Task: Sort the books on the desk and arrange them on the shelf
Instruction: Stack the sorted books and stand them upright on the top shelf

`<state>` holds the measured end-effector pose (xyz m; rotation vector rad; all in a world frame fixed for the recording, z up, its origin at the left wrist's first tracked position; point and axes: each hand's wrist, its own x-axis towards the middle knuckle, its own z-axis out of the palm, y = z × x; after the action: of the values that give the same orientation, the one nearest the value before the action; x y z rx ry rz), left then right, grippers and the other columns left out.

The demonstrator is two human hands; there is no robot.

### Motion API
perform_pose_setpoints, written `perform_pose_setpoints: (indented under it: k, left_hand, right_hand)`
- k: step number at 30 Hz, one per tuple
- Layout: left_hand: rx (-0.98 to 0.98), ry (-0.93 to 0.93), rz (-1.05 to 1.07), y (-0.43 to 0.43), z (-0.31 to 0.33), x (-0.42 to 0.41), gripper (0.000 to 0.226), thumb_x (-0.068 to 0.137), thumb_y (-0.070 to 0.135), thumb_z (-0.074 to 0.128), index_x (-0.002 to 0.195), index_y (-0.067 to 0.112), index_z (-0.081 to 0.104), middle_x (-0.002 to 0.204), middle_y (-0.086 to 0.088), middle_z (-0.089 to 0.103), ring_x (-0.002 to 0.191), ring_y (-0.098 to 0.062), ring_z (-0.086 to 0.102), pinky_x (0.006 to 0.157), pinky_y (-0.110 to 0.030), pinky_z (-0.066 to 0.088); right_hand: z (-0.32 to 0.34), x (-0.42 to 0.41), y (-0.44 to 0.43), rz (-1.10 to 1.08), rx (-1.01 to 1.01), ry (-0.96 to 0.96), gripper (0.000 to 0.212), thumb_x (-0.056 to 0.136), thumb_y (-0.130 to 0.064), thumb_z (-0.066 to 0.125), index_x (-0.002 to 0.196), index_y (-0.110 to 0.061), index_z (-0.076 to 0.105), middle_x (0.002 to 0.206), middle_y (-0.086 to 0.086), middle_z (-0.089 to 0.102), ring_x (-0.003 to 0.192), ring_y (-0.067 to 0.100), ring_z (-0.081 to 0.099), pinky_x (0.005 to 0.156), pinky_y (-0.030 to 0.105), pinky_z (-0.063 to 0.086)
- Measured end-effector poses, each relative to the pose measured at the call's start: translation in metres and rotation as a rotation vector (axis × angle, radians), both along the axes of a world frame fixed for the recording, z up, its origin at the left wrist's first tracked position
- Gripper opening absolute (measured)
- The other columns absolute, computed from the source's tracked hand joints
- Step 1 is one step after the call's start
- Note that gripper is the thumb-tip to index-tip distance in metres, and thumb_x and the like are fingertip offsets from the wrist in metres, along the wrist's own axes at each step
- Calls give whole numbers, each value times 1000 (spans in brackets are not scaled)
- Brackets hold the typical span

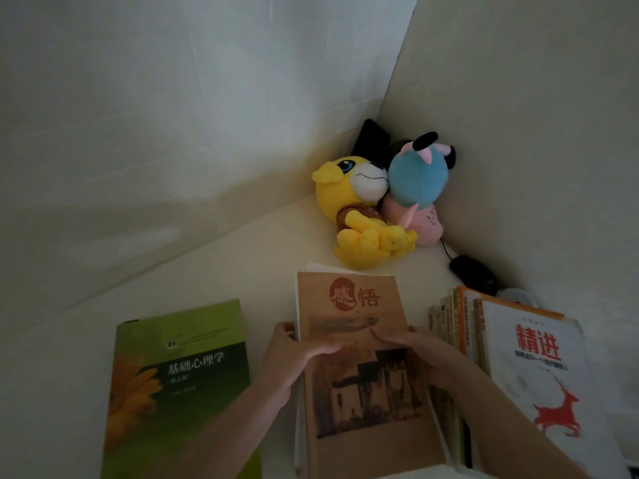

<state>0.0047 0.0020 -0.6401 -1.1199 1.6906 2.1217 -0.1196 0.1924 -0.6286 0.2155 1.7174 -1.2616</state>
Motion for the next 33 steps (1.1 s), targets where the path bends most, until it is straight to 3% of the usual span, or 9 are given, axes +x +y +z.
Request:
perform_pose_setpoints:
  k: [4, 7, 11, 15, 18, 21, 25, 28, 33]
  left_hand:
    - [-69, 212, -14, 1, 15, 7, 58, 58, 15, 88, 106, 20, 58, 95, 3, 72, 88, -6, 68, 81, -27, 53]
    - [-76, 348, -6, -5, 28, 13, 86, 45, 17, 92, 118, 21, 46, 111, -1, 64, 102, -15, 65, 81, -31, 56]
    - [-256, 489, -111, -23, 42, 17, 90, 50, 28, 89, 125, 26, 41, 117, 5, 62, 109, -11, 61, 87, -34, 54]
    - [-394, 514, -285, -36, 54, 18, 89, 59, 27, 90, 127, 31, 33, 117, 9, 58, 108, -11, 61, 87, -33, 54]
    - [-412, 468, -353, -39, 55, 18, 90, 61, 25, 89, 135, 15, 38, 112, 6, 63, 100, 1, 62, 77, -16, 52]
    - [-357, 442, -419, -37, 59, 23, 94, 61, 18, 89, 138, 2, 38, 111, 6, 65, 97, 5, 63, 73, -10, 50]
    - [-355, 556, -391, -38, 77, 30, 133, 53, 20, 92, 151, 31, 3, 135, 23, 48, 122, 3, 50, 91, -11, 45]
    - [-361, 669, -295, -31, 95, 33, 129, 51, 29, 88, 143, 57, 1, 143, 33, 30, 128, 9, 40, 93, -10, 43]
    - [-360, 705, -293, -27, 98, 29, 124, 52, 29, 85, 143, 51, 4, 127, 32, 44, 119, 4, 50, 89, -11, 45]
  right_hand:
    - [14, -6, 5, -71, -173, 0, 69, 66, -16, 88, 127, -5, 57, 116, 19, 68, 106, 36, 66, 89, 48, 55]
    - [22, -5, 7, -113, -290, 125, 98, 53, -10, 92, 138, -5, 43, 122, 21, 64, 108, 38, 65, 88, 52, 55]
    - [51, 18, 8, -75, -449, 428, 55, 56, 2, 77, 109, -5, 66, 105, 17, 72, 97, 31, 70, 75, 36, 59]
    - [61, 34, 10, -24, -469, 612, 52, 54, 0, 78, 101, -20, 72, 104, 10, 74, 96, 22, 71, 79, 31, 58]
    - [63, 39, 11, 30, -433, 534, 54, 49, -15, 88, 97, -37, 75, 104, 6, 74, 98, 21, 70, 79, 31, 58]
    - [64, 45, 13, 68, -386, 470, 58, 42, -32, 97, 96, -36, 77, 104, 5, 75, 98, 22, 71, 82, 33, 57]
    - [73, 49, 21, 90, -333, 505, 59, 56, -5, 86, 108, -24, 68, 105, -1, 74, 101, 17, 69, 88, 32, 57]
    - [75, 52, 22, 82, -376, 548, 64, 52, -18, 92, 111, -26, 68, 107, -1, 74, 101, 15, 69, 82, 28, 57]
    - [71, 58, 16, 66, -380, 545, 54, 54, -22, 90, 100, -44, 73, 107, -4, 74, 101, 17, 69, 83, 33, 57]
